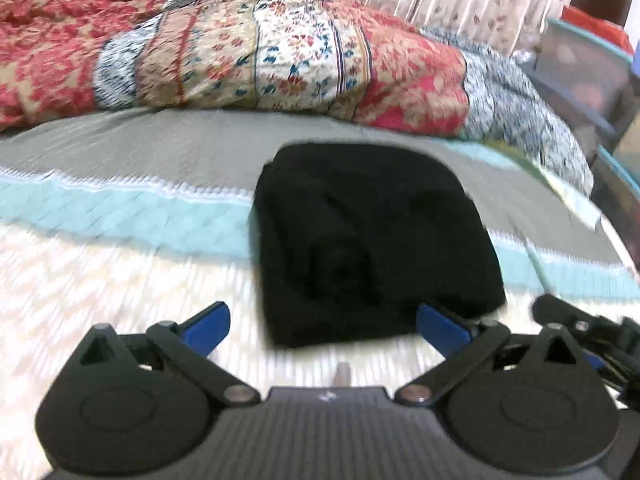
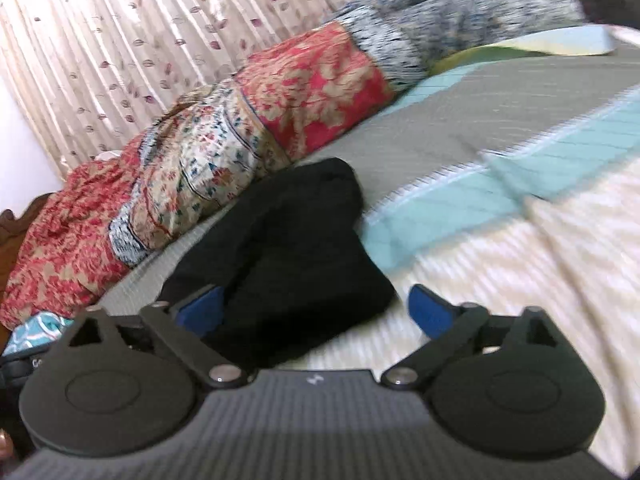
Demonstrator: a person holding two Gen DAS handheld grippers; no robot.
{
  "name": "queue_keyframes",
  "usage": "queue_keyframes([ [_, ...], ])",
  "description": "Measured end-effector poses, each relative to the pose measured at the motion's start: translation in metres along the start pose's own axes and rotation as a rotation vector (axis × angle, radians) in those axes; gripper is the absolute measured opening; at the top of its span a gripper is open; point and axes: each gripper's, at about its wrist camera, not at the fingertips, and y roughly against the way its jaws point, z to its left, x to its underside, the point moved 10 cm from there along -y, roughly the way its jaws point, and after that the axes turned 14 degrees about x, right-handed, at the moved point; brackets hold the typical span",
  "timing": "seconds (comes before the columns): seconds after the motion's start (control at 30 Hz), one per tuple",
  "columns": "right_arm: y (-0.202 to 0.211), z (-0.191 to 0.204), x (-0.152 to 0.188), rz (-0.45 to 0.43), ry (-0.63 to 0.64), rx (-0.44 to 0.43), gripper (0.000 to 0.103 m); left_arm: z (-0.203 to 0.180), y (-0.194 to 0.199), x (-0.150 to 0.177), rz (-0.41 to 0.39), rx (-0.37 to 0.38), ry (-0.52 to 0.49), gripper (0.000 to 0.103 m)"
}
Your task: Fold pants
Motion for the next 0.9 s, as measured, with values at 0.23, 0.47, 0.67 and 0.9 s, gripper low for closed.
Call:
queue_keyframes([
  [0.23,0.082,-0.010,0.038,0.034,-0.002,0.017,0.103,-0.031,0.069,0.072,0.032,-0.049,-0.025,0.103],
  [0.47,0.127,-0.002,0.081,0.142,0.013,0.003,0.103,-0.051,0.119,0.108,0.077,-0.101,-0.055,0.103],
  [0.67,0.159,0.008,0.110,0.133,0.082,0.005,0.103,-0.057,0.154,0.123,0.045,-0.131,-0.057,0.103],
  [0.9,0.180,0.010,0.131,0.140,0.105,0.012,0.103,-0.050,0.171,0.142,0.061,-0.199,-0.030,0.103],
])
